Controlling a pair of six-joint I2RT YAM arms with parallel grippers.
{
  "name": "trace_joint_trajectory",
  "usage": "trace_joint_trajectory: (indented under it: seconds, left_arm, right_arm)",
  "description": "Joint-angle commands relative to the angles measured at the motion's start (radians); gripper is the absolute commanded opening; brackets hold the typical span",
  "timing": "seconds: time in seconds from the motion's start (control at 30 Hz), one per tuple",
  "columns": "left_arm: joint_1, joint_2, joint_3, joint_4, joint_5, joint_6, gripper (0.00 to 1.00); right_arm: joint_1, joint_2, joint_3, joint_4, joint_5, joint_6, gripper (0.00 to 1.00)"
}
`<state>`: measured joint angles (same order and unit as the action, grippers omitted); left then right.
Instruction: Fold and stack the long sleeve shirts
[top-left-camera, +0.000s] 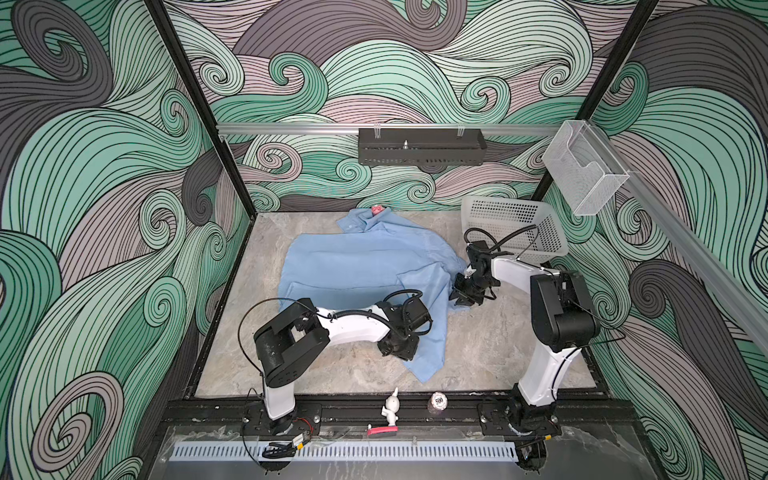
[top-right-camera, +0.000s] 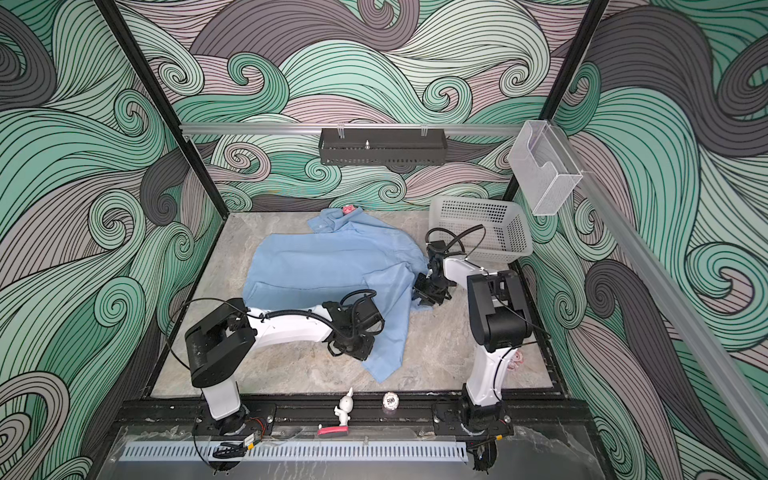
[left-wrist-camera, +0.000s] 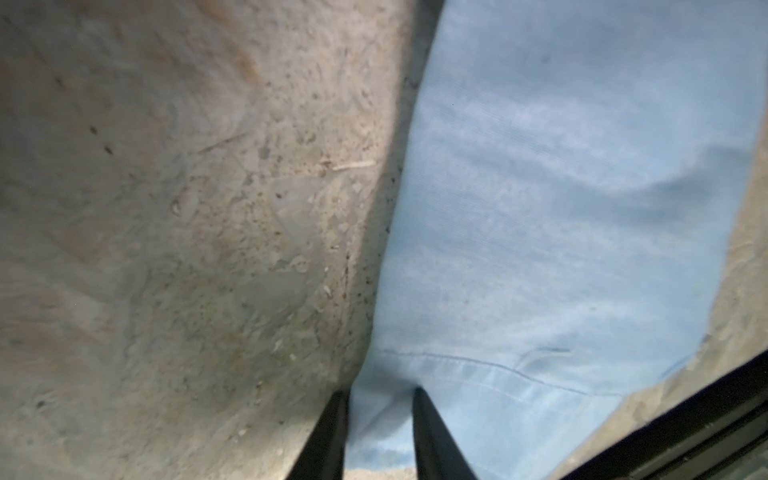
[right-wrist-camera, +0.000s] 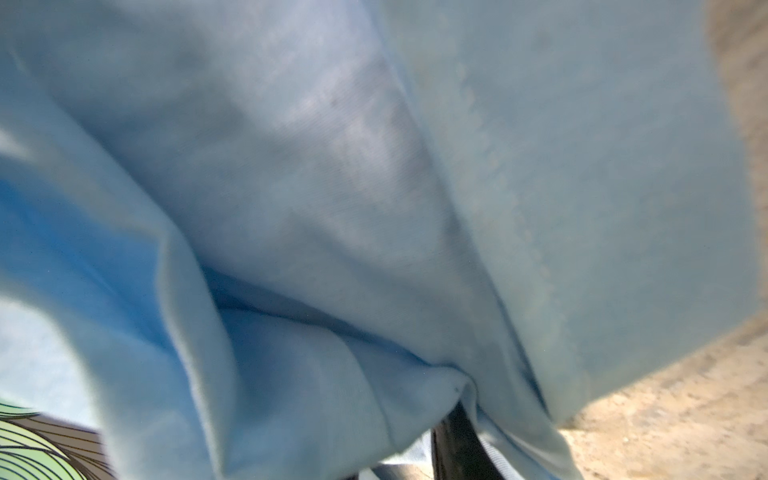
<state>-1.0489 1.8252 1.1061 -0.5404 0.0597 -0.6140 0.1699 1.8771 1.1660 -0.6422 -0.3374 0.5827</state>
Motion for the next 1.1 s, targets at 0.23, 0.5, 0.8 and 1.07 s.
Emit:
trace_joint_trajectory:
  seconds: [0.23, 0.5, 0.8, 1.07]
  left_arm:
    - [-0.027, 0.120, -0.020, -0.128, -0.112, -0.055, 0.06]
    - [-0.031, 0.068, 0.017, -0.195, -0.169, -0.060, 0.00]
    - [0.194, -0.156, 0.252, -0.468, -0.514, 0.139, 0.00]
    - [0.358, -0.176, 0.505, -0.341, -0.715, 0.451, 0.00]
  right_arm:
    - [-0.005, -0.009, -0.023, -0.024, 0.021, -0.009, 0.30]
    - [-0.006, -0.011, -0.017, -0.027, 0.021, -0.010, 0.30]
    - [-0.007, -0.030, -0.023, -0.026, 0.021, -0.021, 0.30]
    - [-0.008, -0.026, -0.028, -0.019, 0.016, -0.022, 0.30]
